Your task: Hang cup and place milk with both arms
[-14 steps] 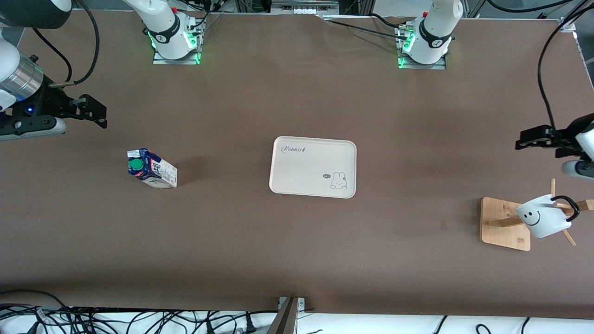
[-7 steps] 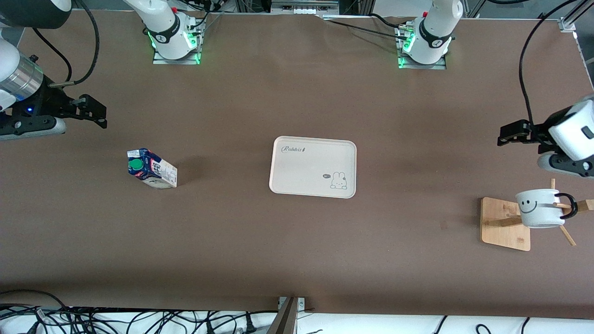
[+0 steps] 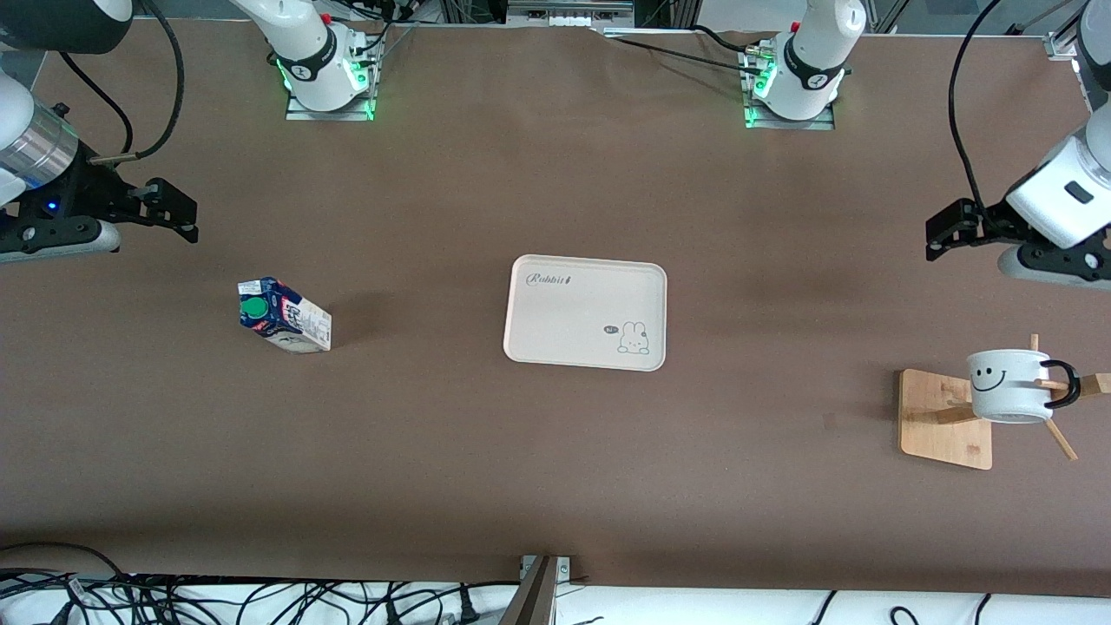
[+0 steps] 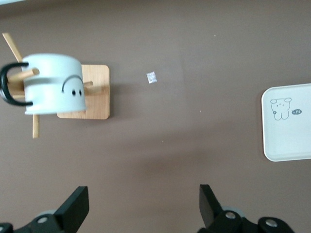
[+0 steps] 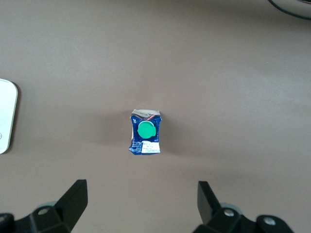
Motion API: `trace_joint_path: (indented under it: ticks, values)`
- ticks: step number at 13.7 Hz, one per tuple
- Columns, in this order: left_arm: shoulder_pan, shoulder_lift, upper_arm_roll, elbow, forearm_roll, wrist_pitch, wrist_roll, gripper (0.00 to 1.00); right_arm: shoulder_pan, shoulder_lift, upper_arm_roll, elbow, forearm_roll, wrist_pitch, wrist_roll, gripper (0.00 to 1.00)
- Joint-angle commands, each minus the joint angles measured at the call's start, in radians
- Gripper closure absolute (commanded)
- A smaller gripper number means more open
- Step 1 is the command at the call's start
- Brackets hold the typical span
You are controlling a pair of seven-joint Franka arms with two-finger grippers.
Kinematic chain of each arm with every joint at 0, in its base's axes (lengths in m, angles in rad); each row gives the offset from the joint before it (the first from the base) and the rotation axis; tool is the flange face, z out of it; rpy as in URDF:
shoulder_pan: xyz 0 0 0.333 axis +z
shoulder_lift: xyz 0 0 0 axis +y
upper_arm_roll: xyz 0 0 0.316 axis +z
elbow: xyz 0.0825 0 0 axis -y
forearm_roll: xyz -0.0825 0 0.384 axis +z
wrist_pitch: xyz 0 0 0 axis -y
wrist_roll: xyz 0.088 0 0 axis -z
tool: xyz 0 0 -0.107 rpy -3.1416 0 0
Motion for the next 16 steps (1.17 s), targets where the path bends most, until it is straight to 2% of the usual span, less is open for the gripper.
trace_joint_path:
  ticks: [1,4,7,16]
  values:
    - [-0.014,-0.118,0.020,-0.151,-0.014,0.041,-0.016,0.00,-0.014,0.006,0.012,0.017,0.011,0.003,0.015,0.00]
    - [0.009,-0.103,0.020,-0.136,-0.057,-0.034,-0.044,0.00,-0.011,0.006,0.007,0.017,0.014,0.020,0.010,0.00]
    - [0.007,-0.071,0.008,-0.090,-0.054,-0.037,-0.053,0.00,-0.009,0.006,0.007,0.017,0.016,0.021,0.012,0.00]
    - [0.004,-0.069,0.003,-0.082,-0.053,-0.038,-0.051,0.00,-0.006,0.004,0.013,0.016,0.017,0.015,0.013,0.00]
